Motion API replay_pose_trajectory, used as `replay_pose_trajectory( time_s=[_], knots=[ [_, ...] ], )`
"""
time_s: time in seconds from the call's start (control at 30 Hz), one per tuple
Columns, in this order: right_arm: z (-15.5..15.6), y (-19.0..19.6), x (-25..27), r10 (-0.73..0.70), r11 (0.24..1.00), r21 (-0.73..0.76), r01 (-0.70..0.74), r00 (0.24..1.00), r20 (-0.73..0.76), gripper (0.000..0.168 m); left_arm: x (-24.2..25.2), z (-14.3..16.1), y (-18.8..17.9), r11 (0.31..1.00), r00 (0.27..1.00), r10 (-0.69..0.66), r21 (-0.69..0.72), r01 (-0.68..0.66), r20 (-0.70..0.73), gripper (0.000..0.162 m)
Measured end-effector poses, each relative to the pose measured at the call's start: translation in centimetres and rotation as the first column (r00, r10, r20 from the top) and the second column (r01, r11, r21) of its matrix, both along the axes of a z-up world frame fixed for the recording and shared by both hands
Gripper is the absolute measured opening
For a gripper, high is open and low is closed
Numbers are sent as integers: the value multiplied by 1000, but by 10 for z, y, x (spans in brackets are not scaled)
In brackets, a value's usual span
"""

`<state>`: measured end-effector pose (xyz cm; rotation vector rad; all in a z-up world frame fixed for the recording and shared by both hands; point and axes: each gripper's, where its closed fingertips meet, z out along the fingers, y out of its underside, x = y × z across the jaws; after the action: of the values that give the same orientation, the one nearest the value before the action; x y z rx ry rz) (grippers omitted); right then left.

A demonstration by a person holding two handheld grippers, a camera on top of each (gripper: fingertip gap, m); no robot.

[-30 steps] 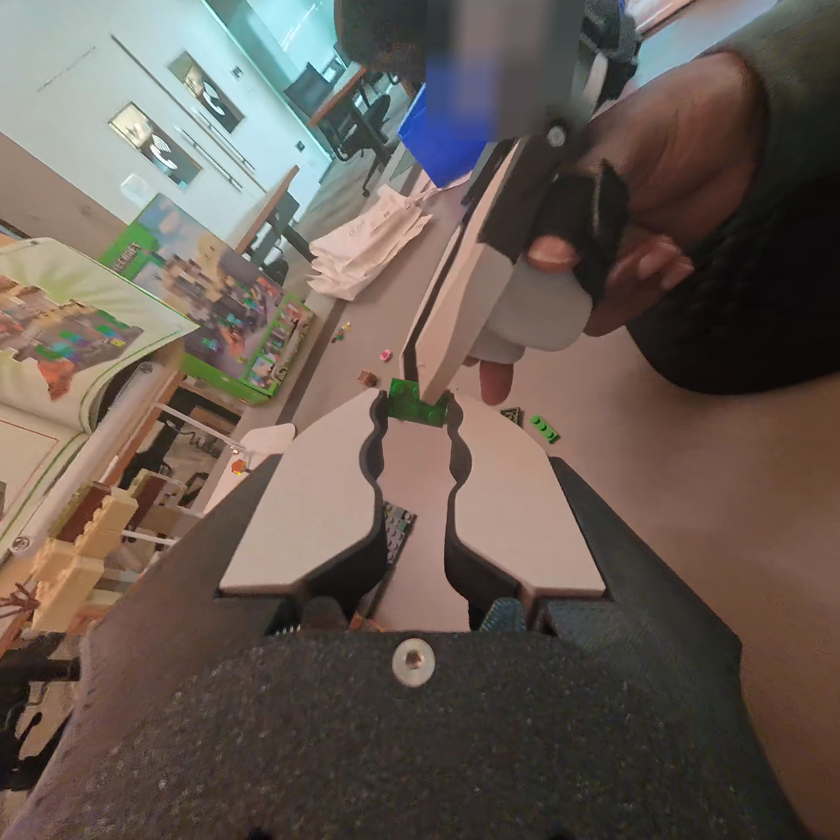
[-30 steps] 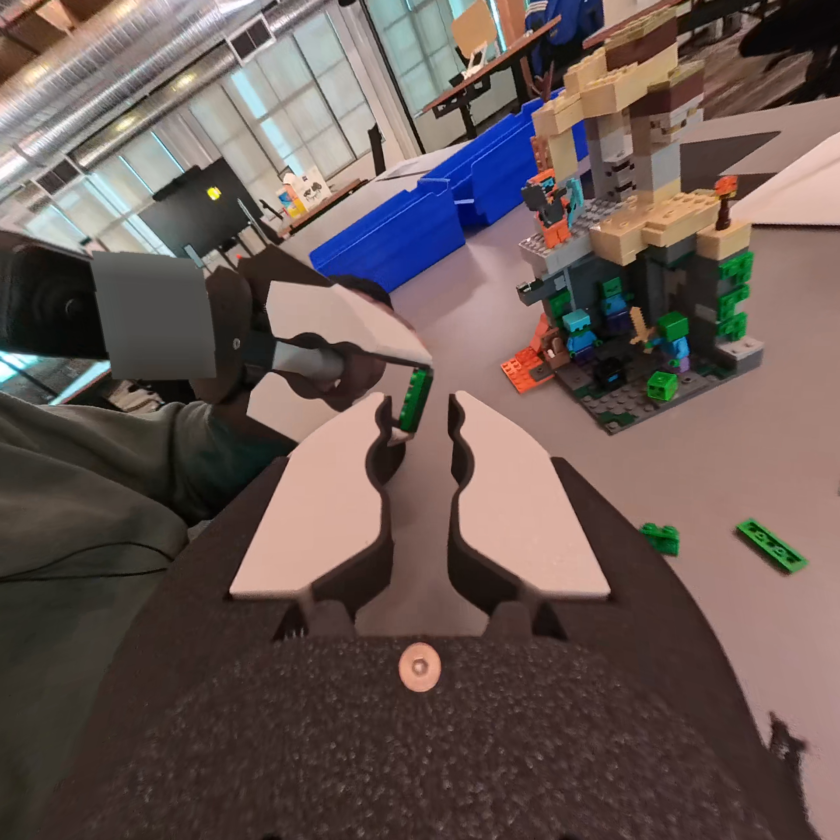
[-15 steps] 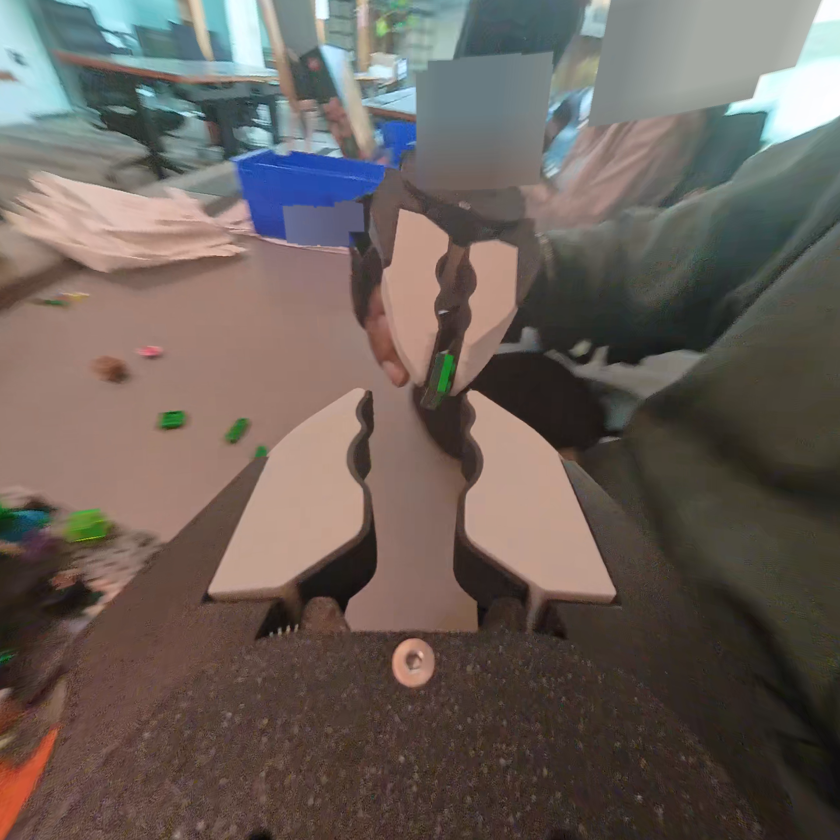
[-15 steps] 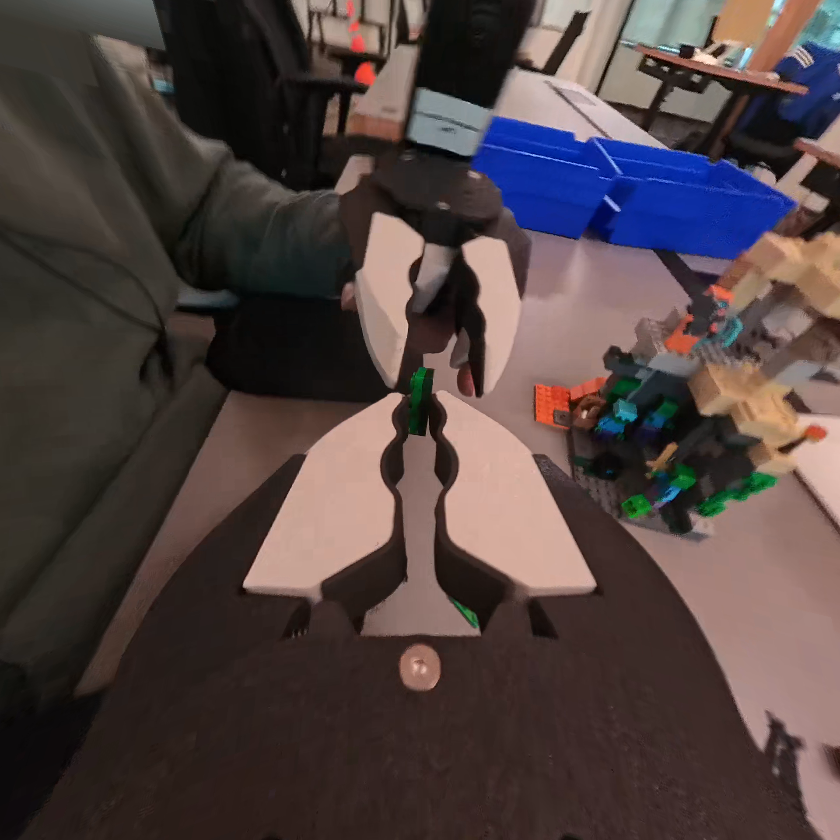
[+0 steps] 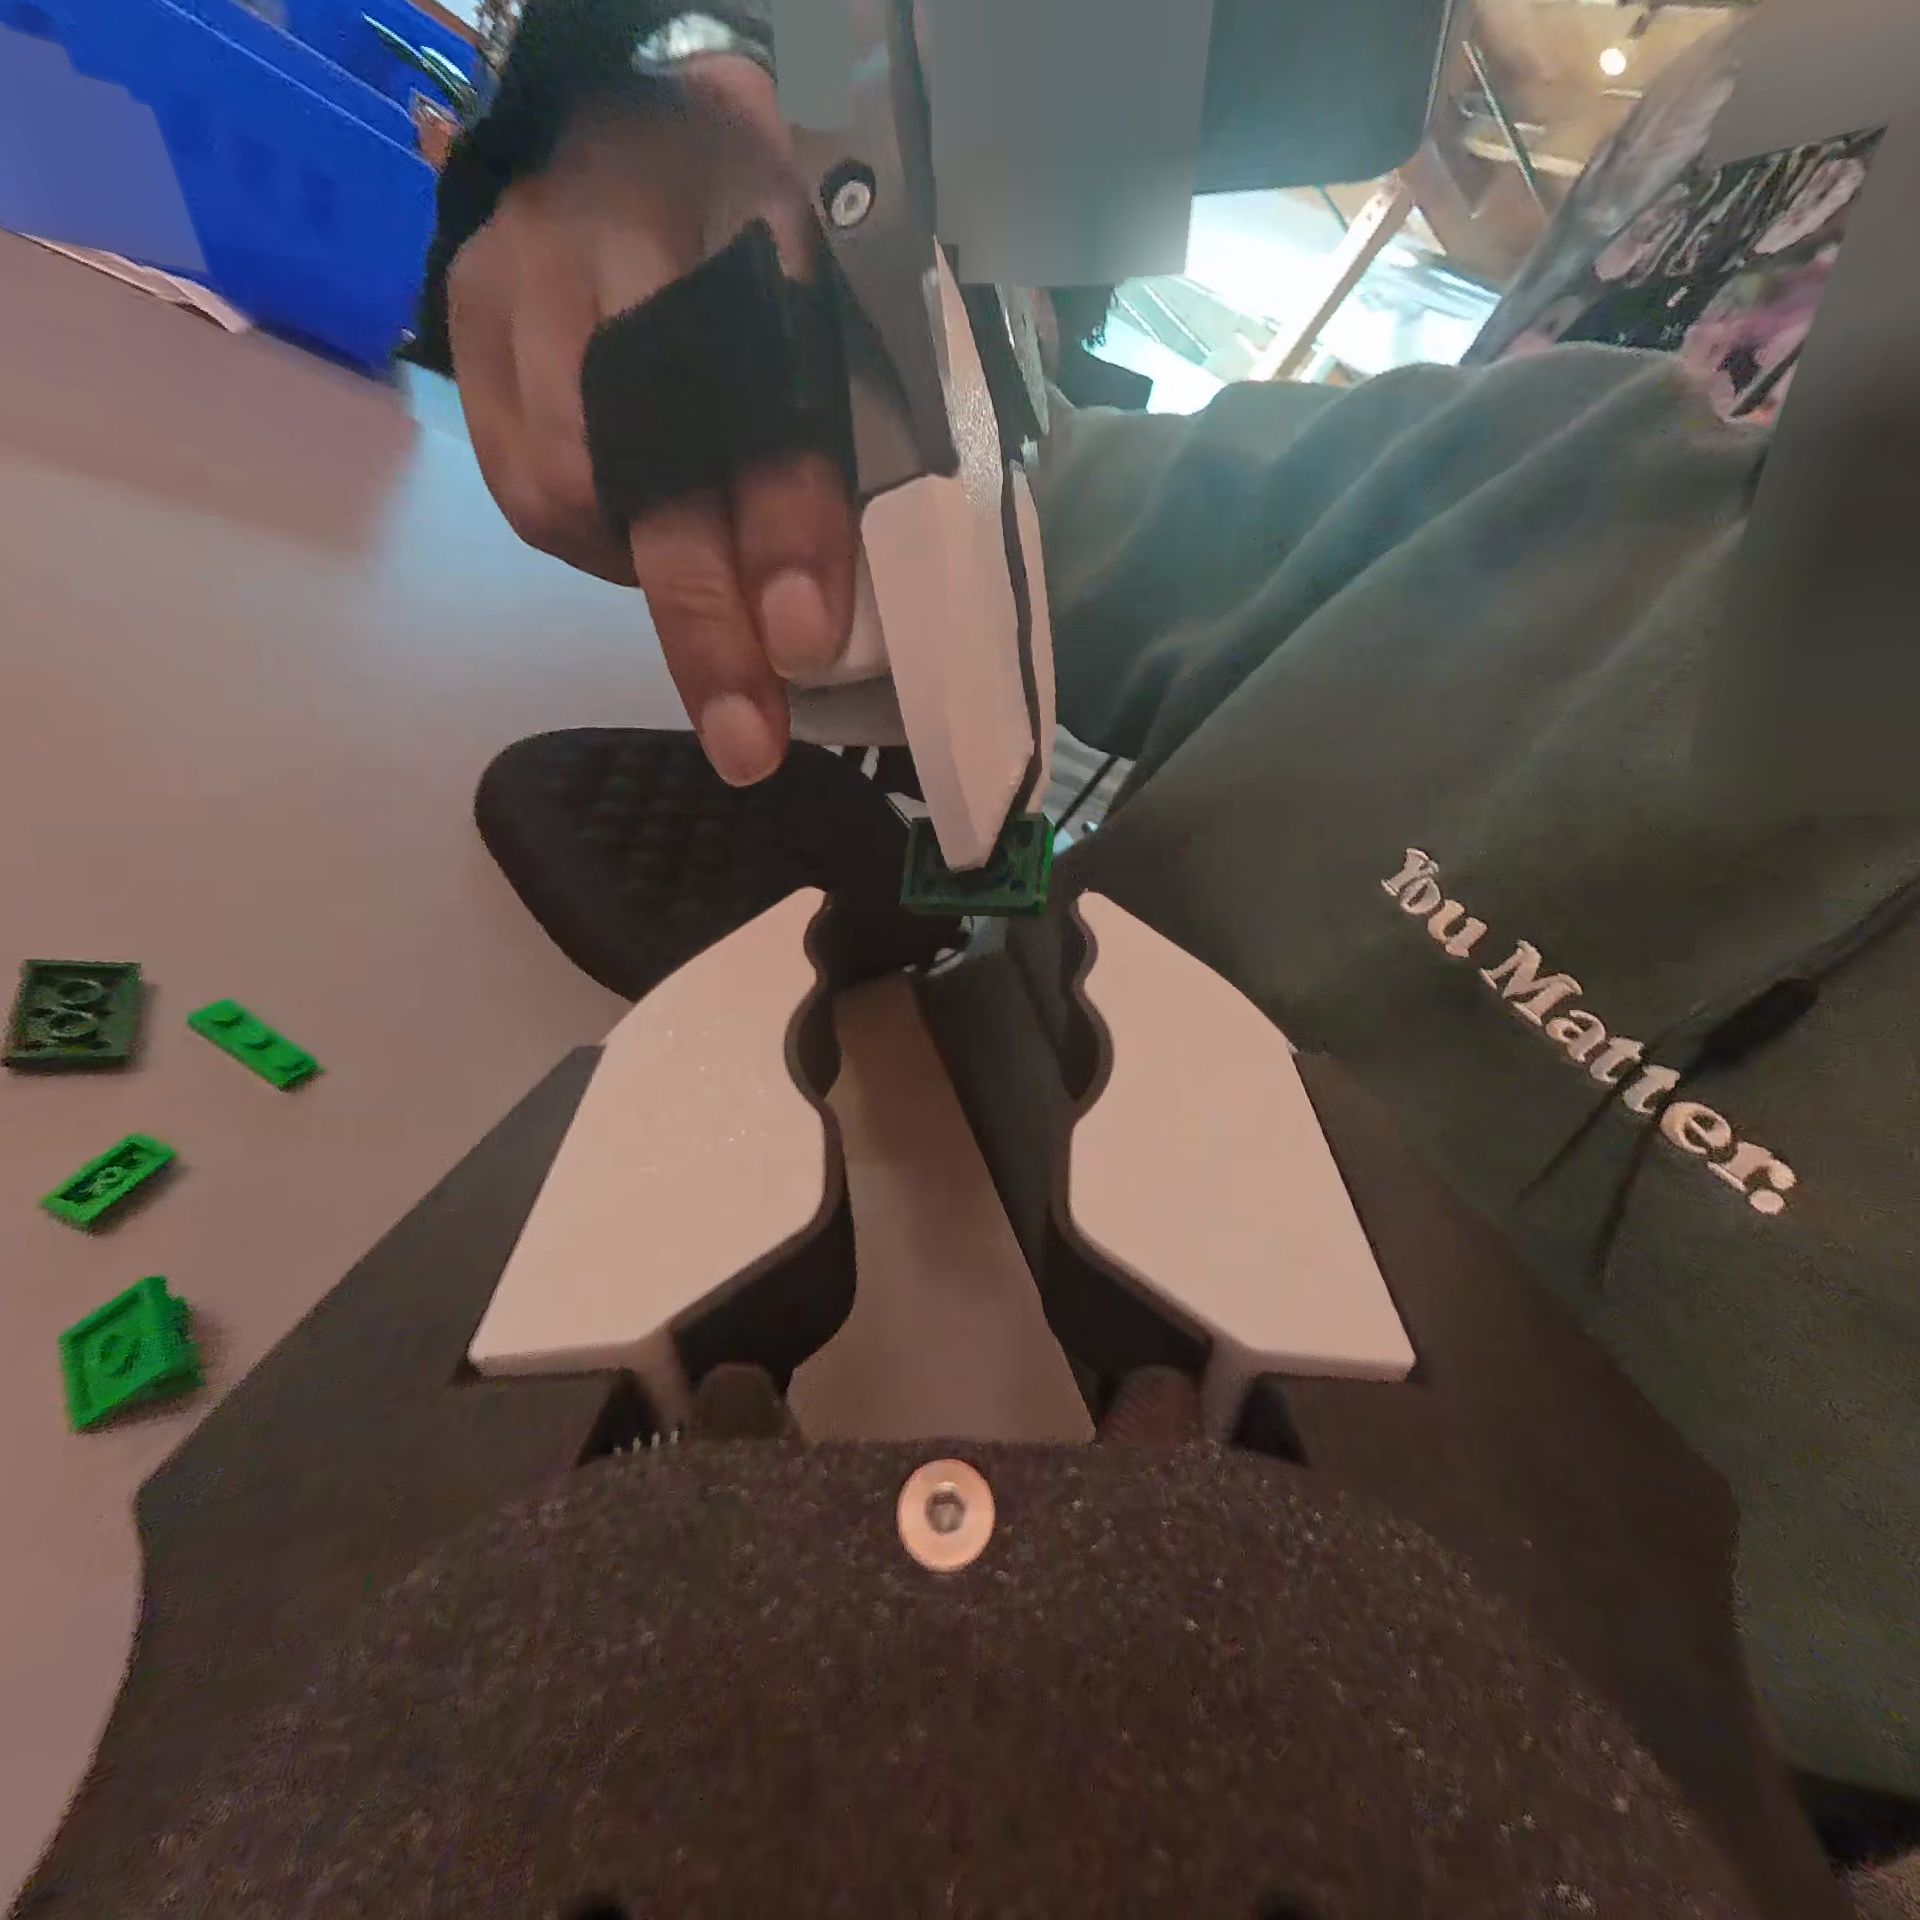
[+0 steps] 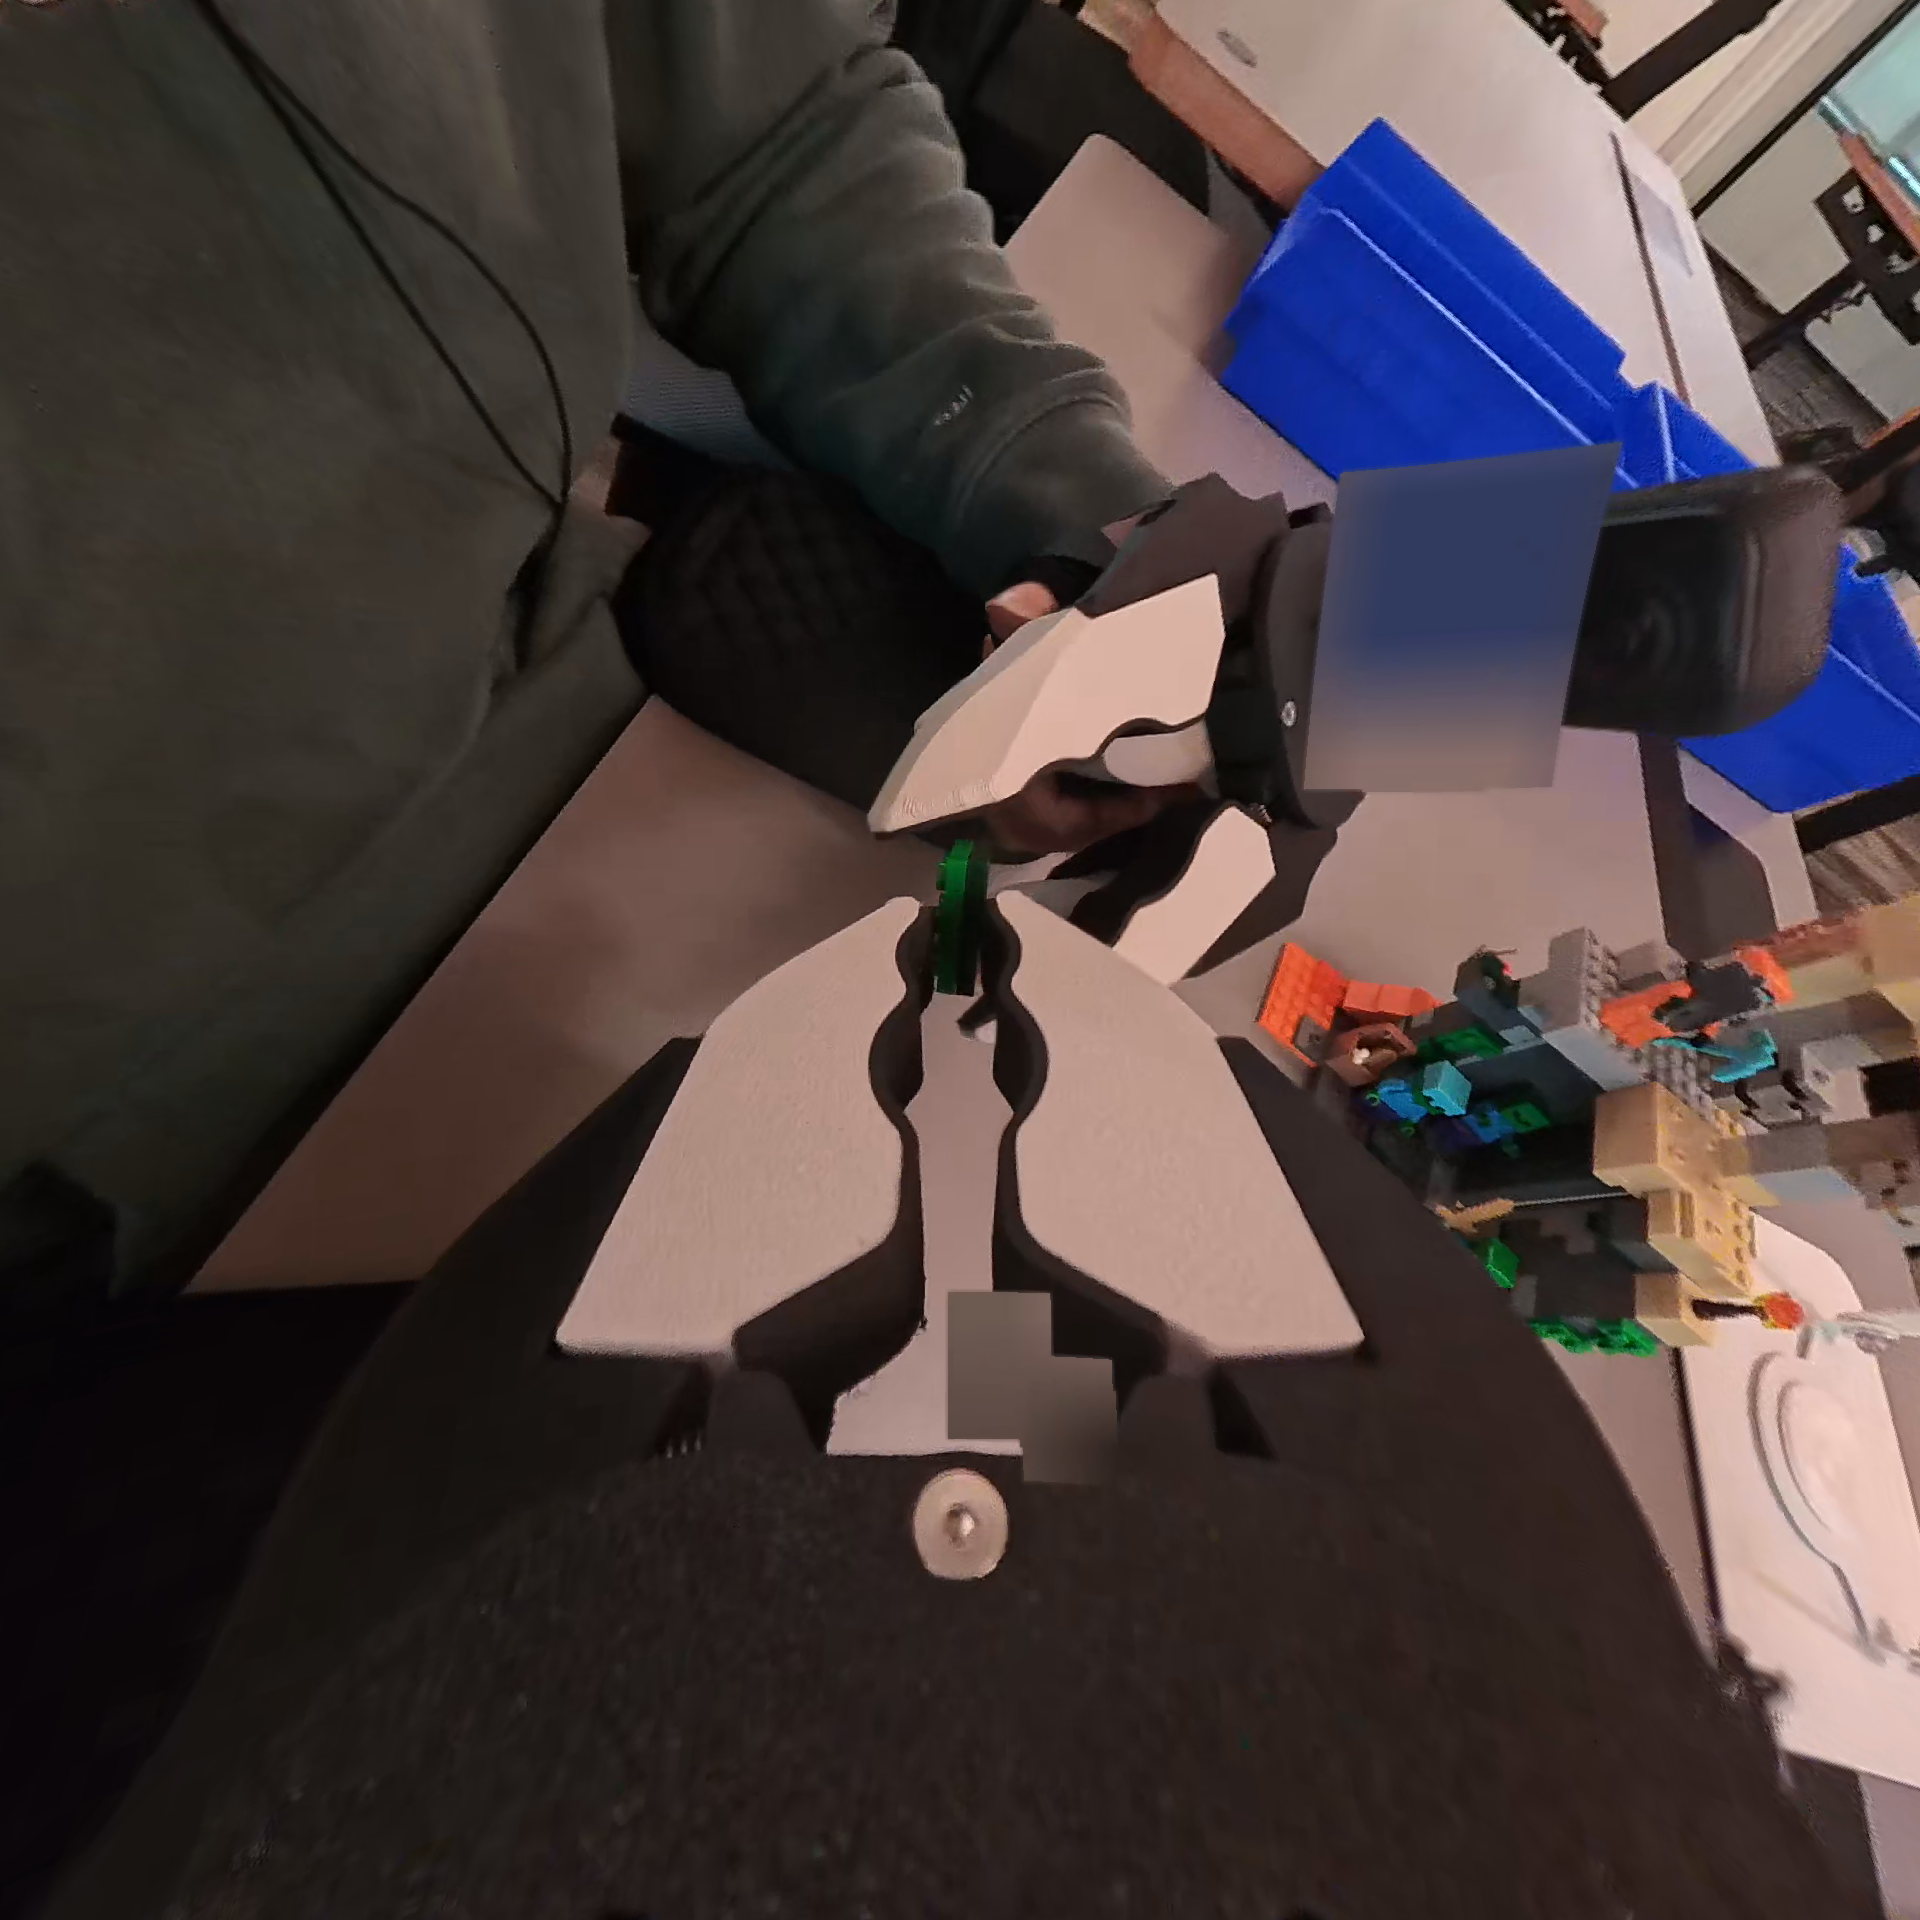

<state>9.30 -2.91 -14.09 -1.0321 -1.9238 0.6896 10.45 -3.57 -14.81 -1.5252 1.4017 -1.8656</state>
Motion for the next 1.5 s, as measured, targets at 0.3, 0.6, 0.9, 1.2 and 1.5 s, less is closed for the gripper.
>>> replay_pose_trajectory(
  time_s=[0.3,0.6,0.9,1.2,1.5],
  knots=[
    [-13,-6,1,47,997,52,-52,994,100,8,4,-8,-10,999,998,-52,-6,52,-41,26],
    [2,26,7,-235,959,-175,222,971,-55,16,1,-8,31,922,969,245,301,-243,31,26],
    [-6,38,5,-469,729,-600,330,879,-86,34,3,-11,46,682,901,424,622,-384,92,26],
    [-11,34,2,-445,779,-522,348,893,-68,24,4,-13,46,578,886,452,722,-380,104,26],
    [-18,25,4,-360,866,-374,332,933,-6,24,3,-18,37,585,907,415,743,-326,71,26]
  ],
)
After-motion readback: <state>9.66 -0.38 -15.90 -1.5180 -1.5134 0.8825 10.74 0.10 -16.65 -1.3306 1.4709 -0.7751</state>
